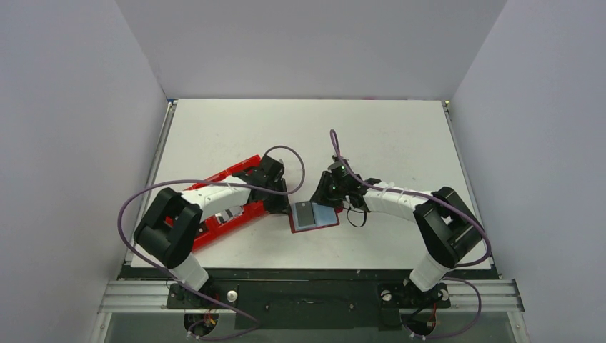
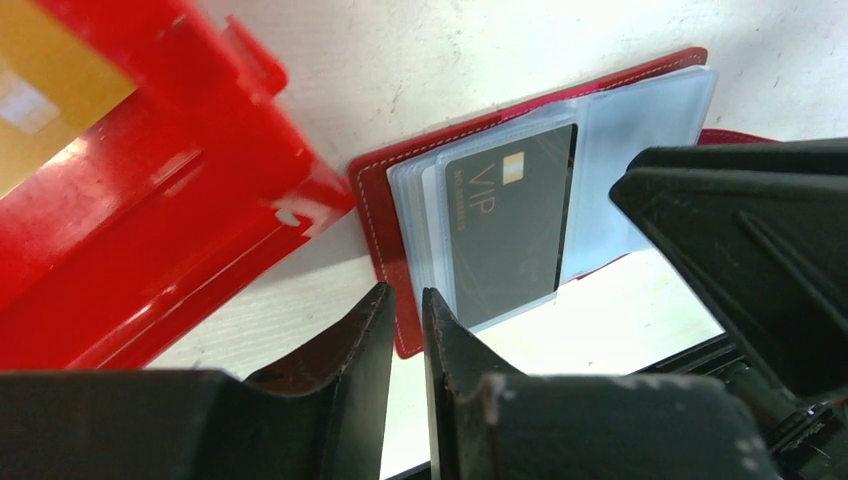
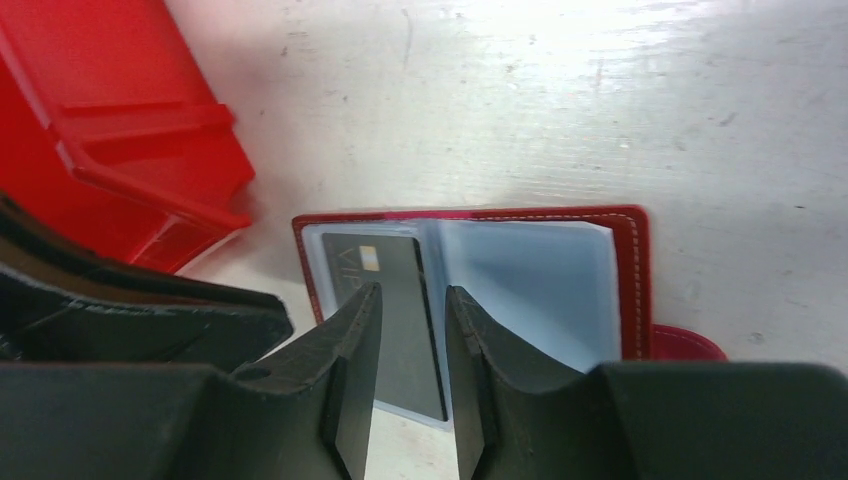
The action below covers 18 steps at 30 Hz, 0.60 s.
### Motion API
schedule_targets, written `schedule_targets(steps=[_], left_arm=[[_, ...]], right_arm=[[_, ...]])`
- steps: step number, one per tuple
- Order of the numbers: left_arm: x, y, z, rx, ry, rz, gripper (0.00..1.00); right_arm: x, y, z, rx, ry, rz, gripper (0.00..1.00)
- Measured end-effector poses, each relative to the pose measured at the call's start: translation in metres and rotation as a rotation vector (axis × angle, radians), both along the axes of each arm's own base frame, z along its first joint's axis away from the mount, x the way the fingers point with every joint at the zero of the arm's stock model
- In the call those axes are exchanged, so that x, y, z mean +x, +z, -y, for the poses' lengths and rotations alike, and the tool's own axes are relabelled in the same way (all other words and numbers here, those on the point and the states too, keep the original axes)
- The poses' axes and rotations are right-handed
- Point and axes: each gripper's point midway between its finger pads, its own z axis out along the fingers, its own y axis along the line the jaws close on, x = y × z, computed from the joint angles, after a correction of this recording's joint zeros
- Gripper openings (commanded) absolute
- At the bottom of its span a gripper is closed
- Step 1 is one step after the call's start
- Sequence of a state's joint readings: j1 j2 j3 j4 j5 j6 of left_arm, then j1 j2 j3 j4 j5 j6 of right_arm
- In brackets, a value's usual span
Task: Take the credit cards out of the card holder
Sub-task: Remove the credit card from the card holder.
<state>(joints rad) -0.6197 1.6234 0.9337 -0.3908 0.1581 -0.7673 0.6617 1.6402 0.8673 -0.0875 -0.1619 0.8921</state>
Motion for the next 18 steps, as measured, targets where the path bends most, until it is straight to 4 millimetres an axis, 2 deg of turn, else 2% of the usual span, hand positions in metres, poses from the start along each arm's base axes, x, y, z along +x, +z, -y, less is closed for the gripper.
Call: schedule_targets(steps=[4,13,18], left_arm=[[0.006,-0.001,0.007,-0.009,-0.007,-0.001,0.12],[0.012,-0.004,0.021,-0.032,-0.037,-0.004,0.08],[0.013,-0.010,0.025,-0.027,-0.052,-0.015,0.07]], right_arm=[[-0.001,0.003,-0.006,0.036,0.013,-0.001,0.24],[-0.011,-0.009,-0.004,0.046,0.018,-0.038,0.22],[-0.011,-0.008,-0.007,0.064,0.019,-0.036,0.20]])
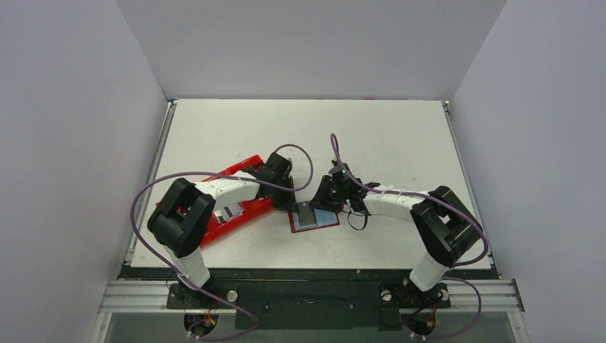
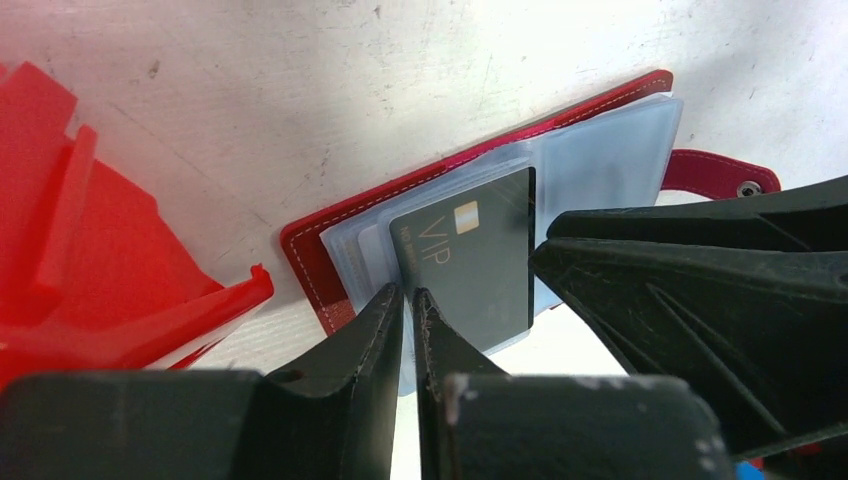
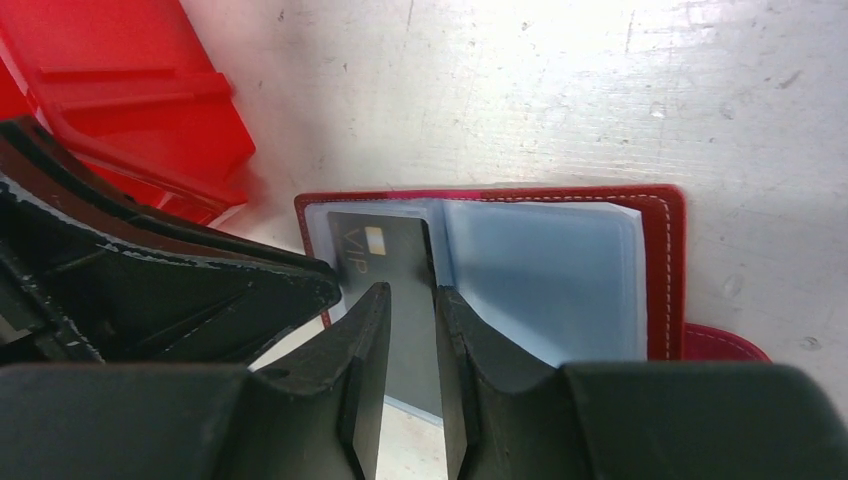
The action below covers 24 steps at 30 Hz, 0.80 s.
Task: Take the credit cards out of the card holder
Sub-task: Remove the credit card from the card holder.
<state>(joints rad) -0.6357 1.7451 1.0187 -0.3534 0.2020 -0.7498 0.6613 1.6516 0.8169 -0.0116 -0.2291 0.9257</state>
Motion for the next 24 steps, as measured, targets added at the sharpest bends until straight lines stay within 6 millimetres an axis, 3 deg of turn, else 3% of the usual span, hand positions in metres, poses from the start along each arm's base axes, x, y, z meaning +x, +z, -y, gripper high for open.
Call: schedule_targets(steps=[13,24], left_arm=[[0.006,-0.003,0.015,0.001,-0.024,-0.003,0.02],[0.007,-0.004,0.015,0.020,-0.023,0.000,0.00]], right_arm=[[-0.001,-0.012,0.008,0.021,-0.018,-0.022,0.18],[0.003,-0.014,0.017,0.073,-0.040,-0.038,0.20]])
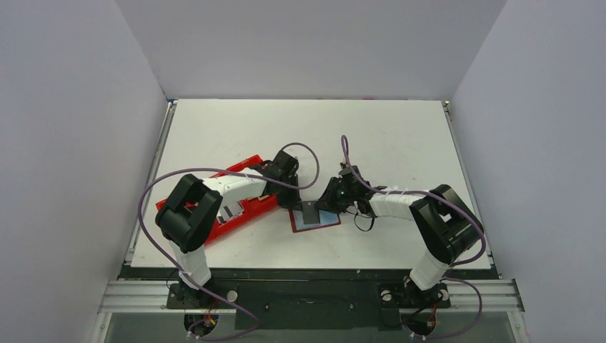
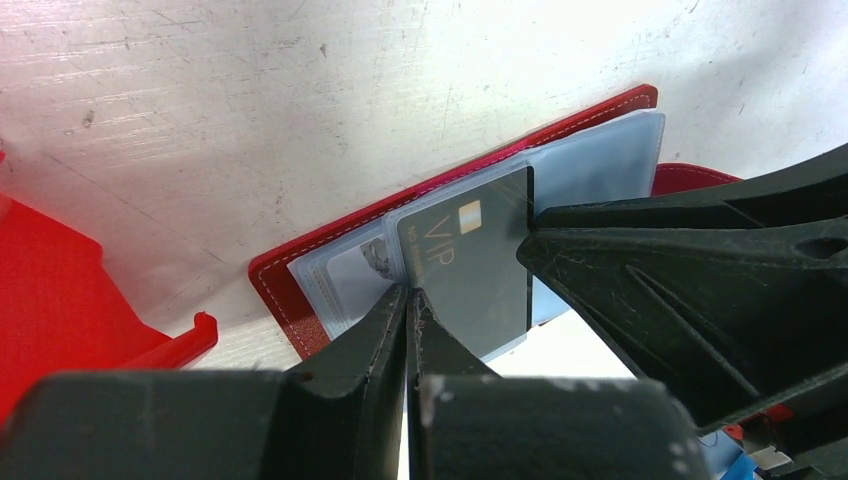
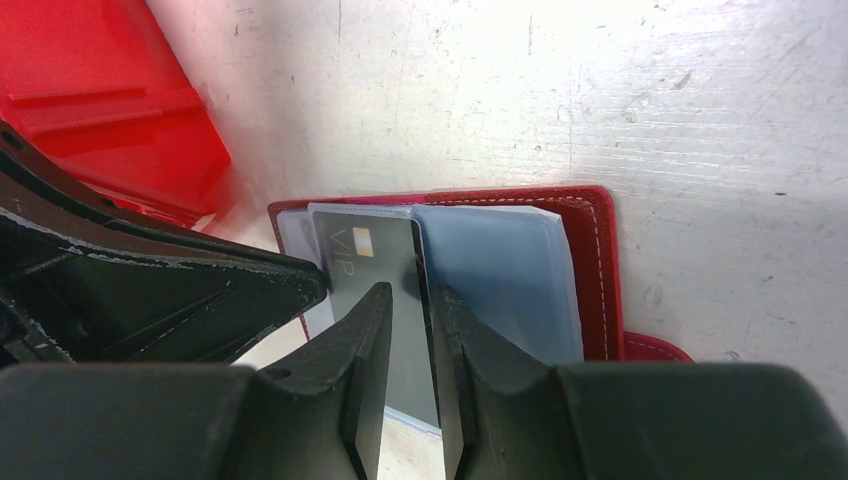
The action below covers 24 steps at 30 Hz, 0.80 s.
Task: Take the credit cards out of the card holder
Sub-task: Remove the credit card from the card holder.
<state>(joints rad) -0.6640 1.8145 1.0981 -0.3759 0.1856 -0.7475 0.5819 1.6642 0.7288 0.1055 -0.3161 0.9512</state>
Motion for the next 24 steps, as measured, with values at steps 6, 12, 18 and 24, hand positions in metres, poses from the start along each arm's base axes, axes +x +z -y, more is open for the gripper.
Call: schedule_targets(steps=[6,12,18,24], left_arm=[[0.0004,-0.0002,-0.0008,0.010,0.002,0.004,0.00],[0.0008,-0.0005,-0.0021,0.029,0.003,0.008,0.00],[0.0012,-0.0012,-0.0039,0.041,0.006,0.012,0.00],[0.0014,-0.0016,-0.0046,0.046,0.008,0.014,0.00]], right_arm=[[-0.0030,0.0001,-0.0030,0.026,0.014,-0.003,0.20],[-0.0043,-0.0008,-0.0060,0.080,0.014,-0.018,0.20],[-0.0036,-0.0003,-0.0089,0.139,0.004,-0.037,0.19],[-0.0034,-0.0013,-0.0092,0.188,-0.017,-0.060,0.16]])
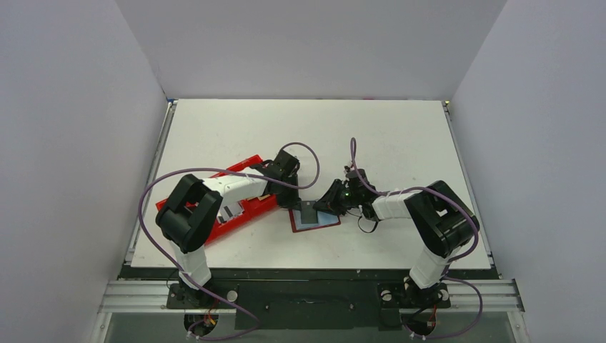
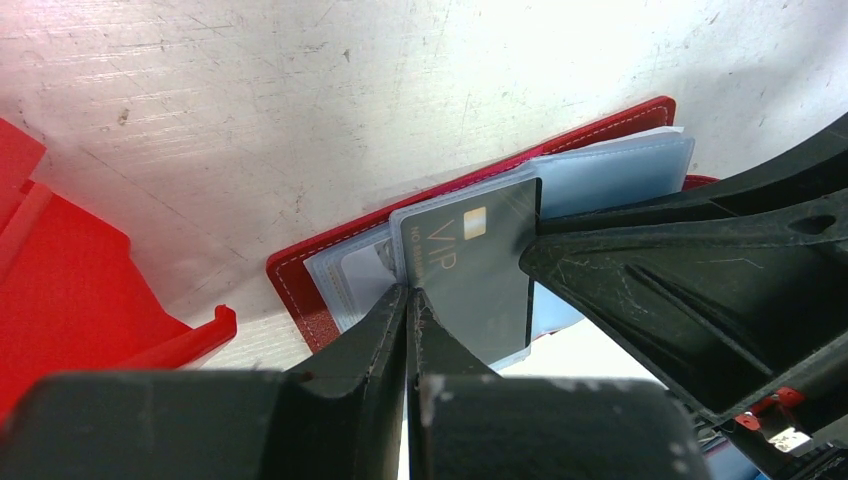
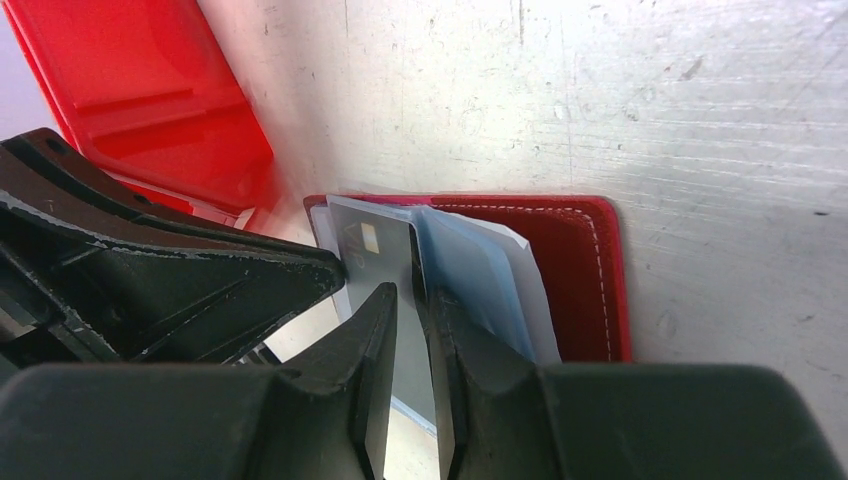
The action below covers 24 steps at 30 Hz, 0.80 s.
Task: Take the credit cards out of the card holder
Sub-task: Remove the credit card from the card holder.
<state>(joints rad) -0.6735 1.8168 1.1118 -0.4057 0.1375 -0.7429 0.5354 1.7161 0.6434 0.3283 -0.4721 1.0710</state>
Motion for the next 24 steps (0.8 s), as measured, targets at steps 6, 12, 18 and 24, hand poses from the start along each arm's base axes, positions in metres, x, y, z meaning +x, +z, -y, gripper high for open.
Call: schedule_targets(steps=[6,12,18,24], left_arm=[[0.0000,-0.0002,-0.0003,0.003,0.001,0.001,0.00],[-0.0001,-0.0003,-0.0003,0.003,0.000,0.001,0.00],[-0.0002,-0.0003,-0.0002,0.003,0.000,0.001,0.00],[-0.0003,-0.0007,0.0001,0.002,0.000,0.001,0.00]], right_arm=[[0.0005,-0.0007,0.0014,0.002,-0.003,0.000,0.20],[0.0006,-0.0005,0.0013,0.001,0.005,0.011,0.21],[-0.0004,-0.0005,0.0010,0.013,0.005,0.021,0.21],[-0.0017,-0.0002,0.0009,0.038,-0.010,0.025,0.19]])
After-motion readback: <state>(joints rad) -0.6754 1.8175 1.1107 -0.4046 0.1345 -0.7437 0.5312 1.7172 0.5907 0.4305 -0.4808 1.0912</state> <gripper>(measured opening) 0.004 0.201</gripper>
